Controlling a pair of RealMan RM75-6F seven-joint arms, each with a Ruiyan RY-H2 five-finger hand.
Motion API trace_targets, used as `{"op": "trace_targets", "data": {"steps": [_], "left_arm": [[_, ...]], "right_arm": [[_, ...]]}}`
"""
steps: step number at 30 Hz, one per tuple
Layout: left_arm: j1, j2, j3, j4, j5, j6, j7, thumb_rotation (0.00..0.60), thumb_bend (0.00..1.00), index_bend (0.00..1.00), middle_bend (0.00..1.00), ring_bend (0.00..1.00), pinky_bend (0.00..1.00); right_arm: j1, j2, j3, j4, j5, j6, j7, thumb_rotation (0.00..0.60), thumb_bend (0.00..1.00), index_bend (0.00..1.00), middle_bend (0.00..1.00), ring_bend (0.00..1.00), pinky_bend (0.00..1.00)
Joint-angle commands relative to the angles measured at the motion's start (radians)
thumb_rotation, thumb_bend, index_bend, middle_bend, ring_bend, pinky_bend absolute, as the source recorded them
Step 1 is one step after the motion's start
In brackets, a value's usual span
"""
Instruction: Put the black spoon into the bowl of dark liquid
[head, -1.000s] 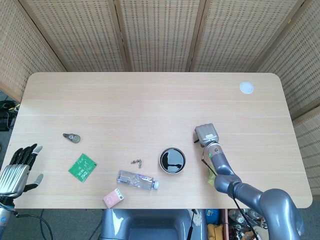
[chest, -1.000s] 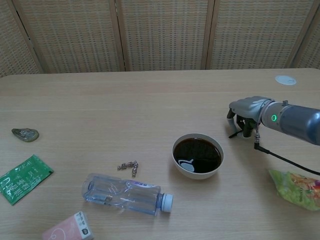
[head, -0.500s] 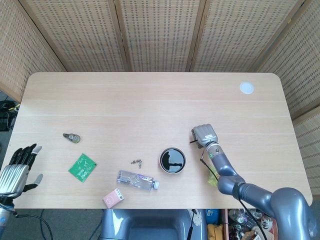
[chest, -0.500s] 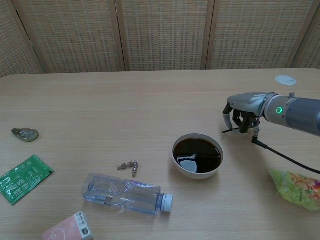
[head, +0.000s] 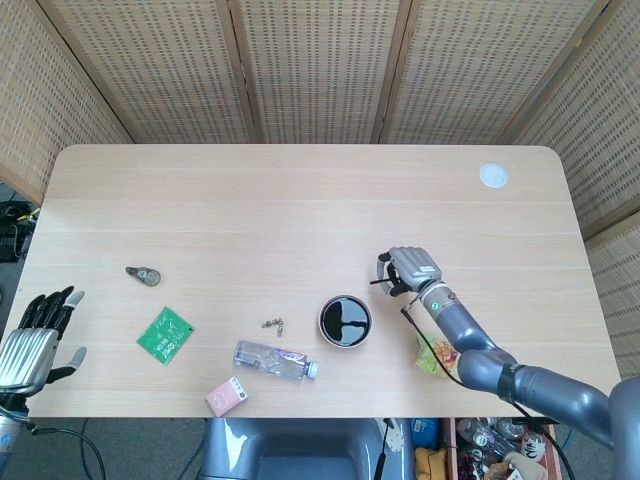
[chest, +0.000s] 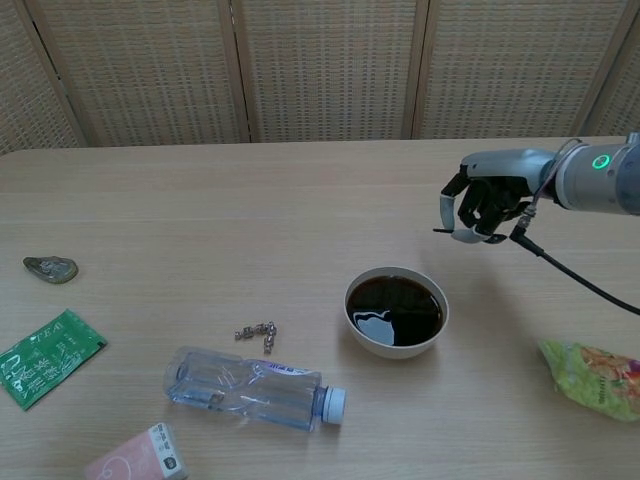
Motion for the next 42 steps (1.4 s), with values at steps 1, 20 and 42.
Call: {"op": "trace_targets", "data": {"steps": [1,20,42], "left_arm": [[0.0,0.001,0.0,-0.002,0.0,0.001,0.002,0.6,0.37,0.0,0.0,0.0,0.0],[0.003,0.014,0.0,-0.019,0.008,0.014,0.012,0.6,0.37,0.0,0.0,0.0,0.0],[-0.023,0.101,-0.044,-0.086,0.037,0.064,0.052,0.6,0.37,0.0,0.0,0.0,0.0]], "right_arm": [[-0.022,0.058,0.031,-0.077,-0.007,-0.043,0.083,0.6,0.64,0.71,0.86,0.88,1.0],[-0.139,0.163,0.23,-0.318,-0.107,-0.324,0.585,0.6,0.67,0.73,0.87,0.88,1.0],[-0.159,0.01,0.245,-0.248,-0.189,-0.323,0.706,0.6,0.68,0.73,0.88,0.88,1.0]]}}
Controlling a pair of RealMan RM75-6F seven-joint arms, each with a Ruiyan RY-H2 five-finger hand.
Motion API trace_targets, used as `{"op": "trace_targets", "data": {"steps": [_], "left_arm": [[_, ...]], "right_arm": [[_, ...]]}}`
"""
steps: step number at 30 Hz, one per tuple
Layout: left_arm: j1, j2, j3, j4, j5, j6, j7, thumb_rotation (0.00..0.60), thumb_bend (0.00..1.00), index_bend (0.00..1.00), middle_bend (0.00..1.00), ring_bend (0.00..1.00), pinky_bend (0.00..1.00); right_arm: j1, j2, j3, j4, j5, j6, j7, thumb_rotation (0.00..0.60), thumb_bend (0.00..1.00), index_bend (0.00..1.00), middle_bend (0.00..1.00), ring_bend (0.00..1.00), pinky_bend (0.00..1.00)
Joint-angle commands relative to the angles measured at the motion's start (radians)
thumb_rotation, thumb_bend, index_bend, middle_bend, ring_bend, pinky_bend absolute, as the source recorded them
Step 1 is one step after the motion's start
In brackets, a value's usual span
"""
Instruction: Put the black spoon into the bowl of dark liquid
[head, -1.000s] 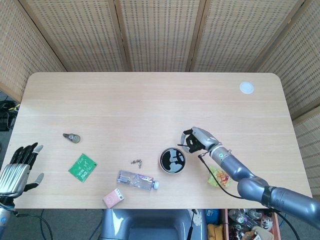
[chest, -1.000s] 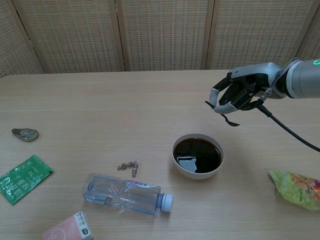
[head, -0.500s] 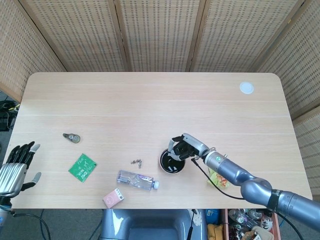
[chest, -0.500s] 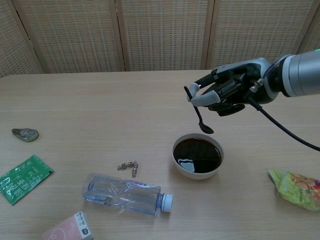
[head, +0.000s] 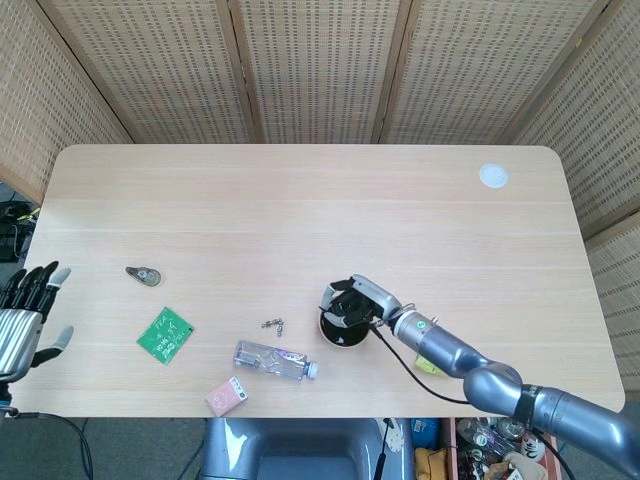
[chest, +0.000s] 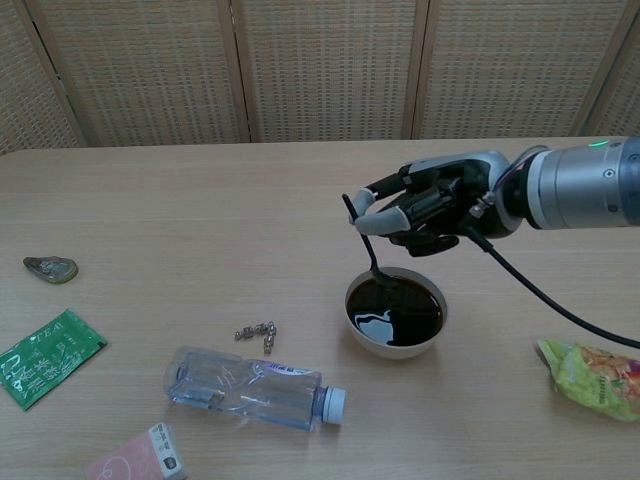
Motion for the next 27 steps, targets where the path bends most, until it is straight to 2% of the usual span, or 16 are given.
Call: {"op": "trace_targets", "data": {"steps": [1,17,27], "left_arm": [[-0.001,0.0,0.002,-0.003,-0.001,-0.003,0.001,0.6,0.37,0.0,0.0,0.0,0.0],[0.007,-0.008,0.015,0.009,-0.006,-0.008,-0.01,0.6,0.37,0.0,0.0,0.0,0.0],[0.012,-0.012,0.019,0.015,-0.007,-0.005,-0.017,0.6,0.37,0.0,0.0,0.0,0.0]], "right_arm": [[0.014,-0.018,-0.018,0.019,-0.001,0.021,0.0,0.6,0.68,0.73,0.88,0.88,1.0],[0.098,-0.108,-0.122,0.134,0.045,0.125,-0.021,0.6,0.68,0.74,0.88,0.88,1.0],[0.126,-0.124,-0.171,0.168,0.065,0.15,-0.042,0.6,0.68,0.74,0.88,0.88,1.0]]}}
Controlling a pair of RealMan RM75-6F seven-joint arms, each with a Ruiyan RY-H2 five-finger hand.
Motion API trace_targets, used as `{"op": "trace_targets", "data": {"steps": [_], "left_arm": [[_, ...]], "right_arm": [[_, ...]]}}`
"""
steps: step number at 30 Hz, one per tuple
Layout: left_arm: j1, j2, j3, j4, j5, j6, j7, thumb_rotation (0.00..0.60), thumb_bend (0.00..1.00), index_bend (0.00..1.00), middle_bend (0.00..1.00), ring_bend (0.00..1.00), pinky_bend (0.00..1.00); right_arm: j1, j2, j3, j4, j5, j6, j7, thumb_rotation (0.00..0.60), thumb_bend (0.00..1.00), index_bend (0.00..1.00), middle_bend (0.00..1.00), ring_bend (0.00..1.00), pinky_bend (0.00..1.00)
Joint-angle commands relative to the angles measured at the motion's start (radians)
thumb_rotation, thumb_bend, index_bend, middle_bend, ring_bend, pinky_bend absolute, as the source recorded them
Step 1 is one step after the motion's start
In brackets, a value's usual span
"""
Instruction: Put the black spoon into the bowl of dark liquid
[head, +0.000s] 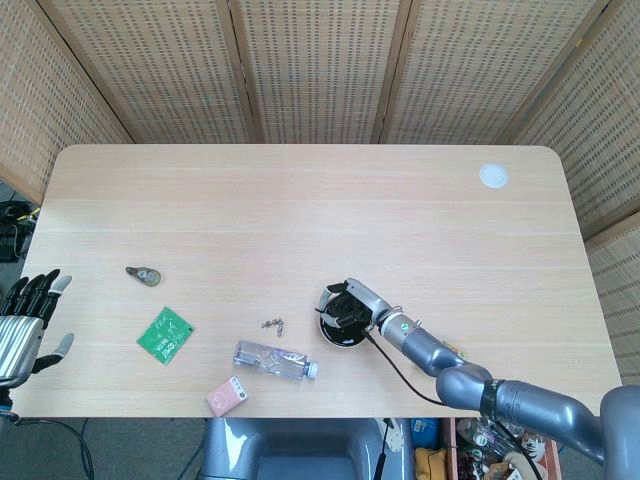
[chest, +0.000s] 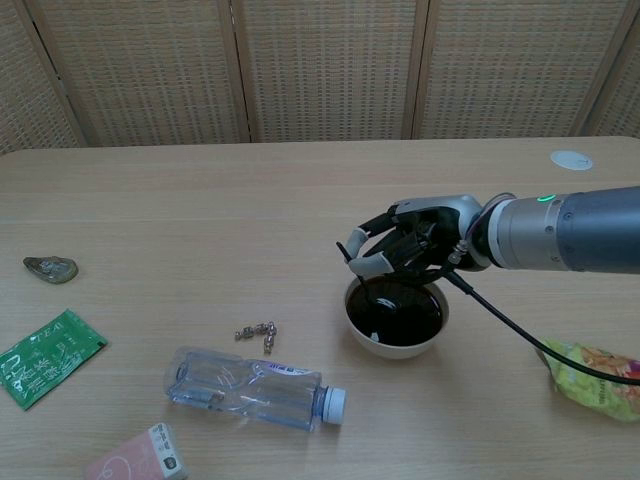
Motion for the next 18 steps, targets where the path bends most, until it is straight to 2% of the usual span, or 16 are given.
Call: {"op": "trace_targets", "data": {"steps": [1,18], "left_arm": [[0.0,0.0,0.0,0.0,0.0,0.0,-0.001,0.6,0.37,0.0,0.0,0.0,0.0],[-0.003,-0.007,0.001,0.002,0.004,-0.004,-0.001,0.6,0.37,0.0,0.0,0.0,0.0]], "right_arm": [[0.004,-0.002,-0.008,0.005,0.0,0.005,-0.006,0.6,0.68,0.74,0.88,0.88,1.0],[0.0,0.046,-0.057,-0.016,-0.003,0.004,-0.016,0.6,0.68,0.74,0.88,0.88,1.0]]}}
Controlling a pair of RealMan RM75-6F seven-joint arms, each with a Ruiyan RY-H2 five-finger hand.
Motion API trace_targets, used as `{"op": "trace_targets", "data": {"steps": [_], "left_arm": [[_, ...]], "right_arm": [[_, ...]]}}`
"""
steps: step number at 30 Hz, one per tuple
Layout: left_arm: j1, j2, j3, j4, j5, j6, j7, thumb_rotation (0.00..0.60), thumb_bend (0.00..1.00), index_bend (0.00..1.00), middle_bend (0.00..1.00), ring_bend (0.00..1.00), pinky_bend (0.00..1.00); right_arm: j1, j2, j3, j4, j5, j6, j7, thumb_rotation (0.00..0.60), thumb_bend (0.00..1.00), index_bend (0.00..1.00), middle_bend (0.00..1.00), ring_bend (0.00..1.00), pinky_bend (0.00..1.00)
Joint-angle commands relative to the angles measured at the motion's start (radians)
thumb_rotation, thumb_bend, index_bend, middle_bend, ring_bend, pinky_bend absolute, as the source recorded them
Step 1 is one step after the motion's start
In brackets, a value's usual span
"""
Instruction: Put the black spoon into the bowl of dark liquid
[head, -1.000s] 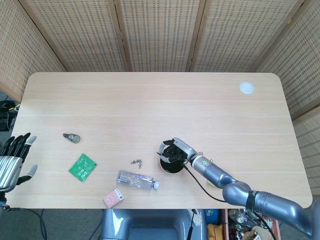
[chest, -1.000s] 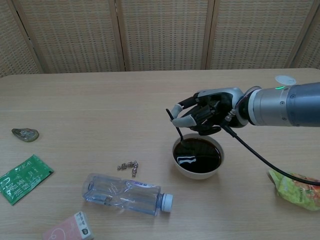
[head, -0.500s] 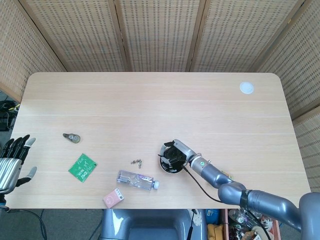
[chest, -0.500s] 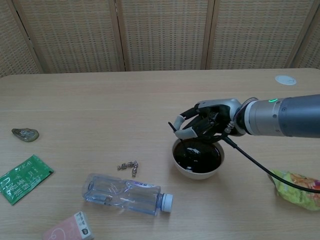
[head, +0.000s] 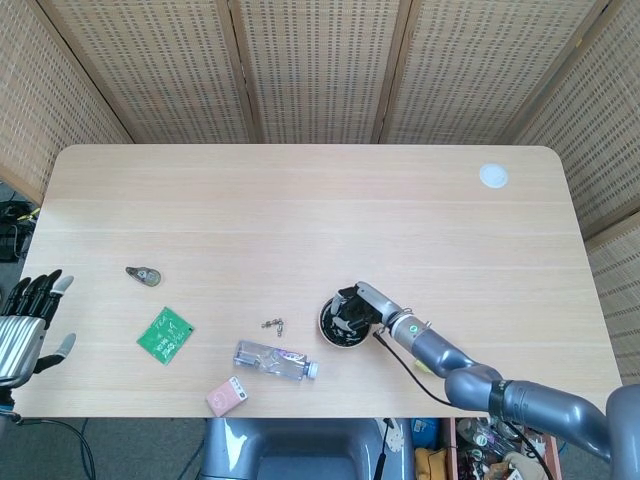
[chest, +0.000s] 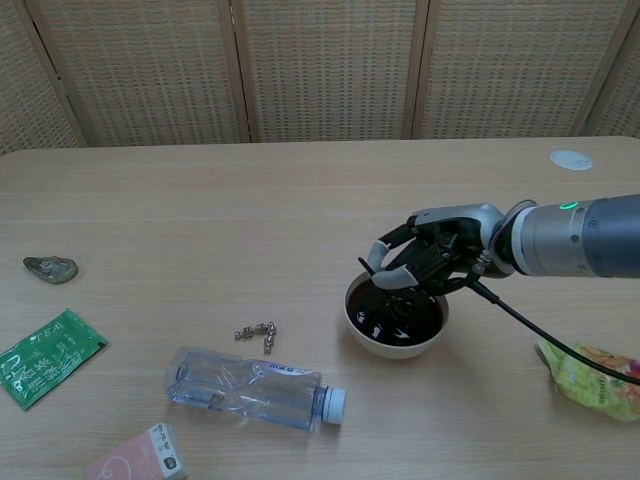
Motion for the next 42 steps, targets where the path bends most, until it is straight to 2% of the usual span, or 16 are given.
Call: {"op": "trace_targets", "data": {"steps": [1,8,21,32,42], "left_arm": [[0.0,-0.001,0.0,0.0,0.0,0.0,0.0,0.6,0.37,0.0,0.0,0.0,0.0],[0.002,-0.001,-0.001,0.003,-0.004,0.002,-0.003,0.6,0.37,0.0,0.0,0.0,0.0],[0.011,-0.004,0.003,0.02,-0.012,0.002,-0.018,0.6,0.37,0.0,0.0,0.0,0.0],[0.004,-0.008,0.0,0.016,-0.006,0.001,-0.012,0.6,0.37,0.0,0.0,0.0,0.0],[0.007,-0.008,0.002,0.018,-0.009,-0.001,-0.015,0.6,0.37,0.0,0.0,0.0,0.0]], "right_arm": [[-0.002,0.002,-0.004,-0.007,-0.003,0.003,0.001,0.6,0.68,0.74,0.88,0.88,1.0],[0.007,-0.008,-0.014,-0.013,-0.006,0.007,-0.004,0.6,0.68,0.74,0.88,0.88,1.0],[0.062,-0.038,-0.024,0.062,0.039,0.022,-0.038,0.6,0.68,0.74,0.88,0.88,1.0],[0.053,0.009,-0.053,0.017,0.066,0.037,-0.058,0.6,0.69,0.74,0.88,0.88,1.0],[0.062,0.009,-0.062,-0.016,0.072,0.038,-0.069,0.6,0.69,0.74,0.88,0.88,1.0]]}}
